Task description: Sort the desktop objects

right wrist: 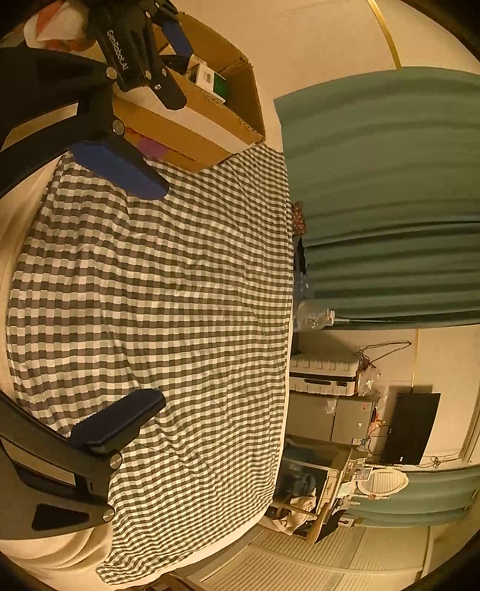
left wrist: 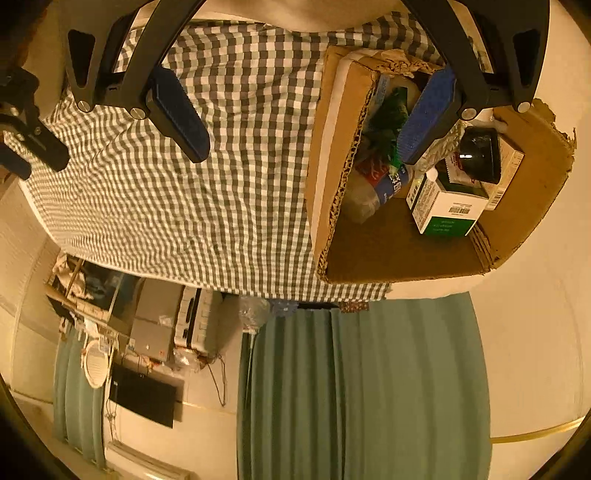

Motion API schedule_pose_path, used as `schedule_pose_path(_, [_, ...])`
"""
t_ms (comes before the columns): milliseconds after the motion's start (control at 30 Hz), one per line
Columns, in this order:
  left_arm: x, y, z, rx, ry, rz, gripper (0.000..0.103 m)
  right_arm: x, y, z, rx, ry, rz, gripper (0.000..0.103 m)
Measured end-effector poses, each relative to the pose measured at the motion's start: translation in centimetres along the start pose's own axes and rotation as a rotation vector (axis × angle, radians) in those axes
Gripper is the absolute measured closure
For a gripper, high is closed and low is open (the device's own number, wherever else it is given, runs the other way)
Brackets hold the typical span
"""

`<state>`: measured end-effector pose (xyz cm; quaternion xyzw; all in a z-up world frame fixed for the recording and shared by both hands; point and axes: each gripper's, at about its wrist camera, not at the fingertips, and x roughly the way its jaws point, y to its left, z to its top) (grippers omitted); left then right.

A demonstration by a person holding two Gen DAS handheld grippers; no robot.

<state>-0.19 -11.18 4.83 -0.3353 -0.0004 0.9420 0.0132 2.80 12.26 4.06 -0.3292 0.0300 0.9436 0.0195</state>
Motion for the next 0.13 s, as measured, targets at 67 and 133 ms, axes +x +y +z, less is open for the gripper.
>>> schedule_pose_path(67, [-0.50,0.27,0.00,-0.029,-0.029,0.066,0.000,0.16,-0.01,-0.07,-0.001,0.007,0.003,0.000])
schedule_pose_path(133, [-0.74,0.27,0.46,-0.030,-0.017,0.027,0.000,0.15,-0.07,-0.03,-0.001,0.008,0.005,0.000])
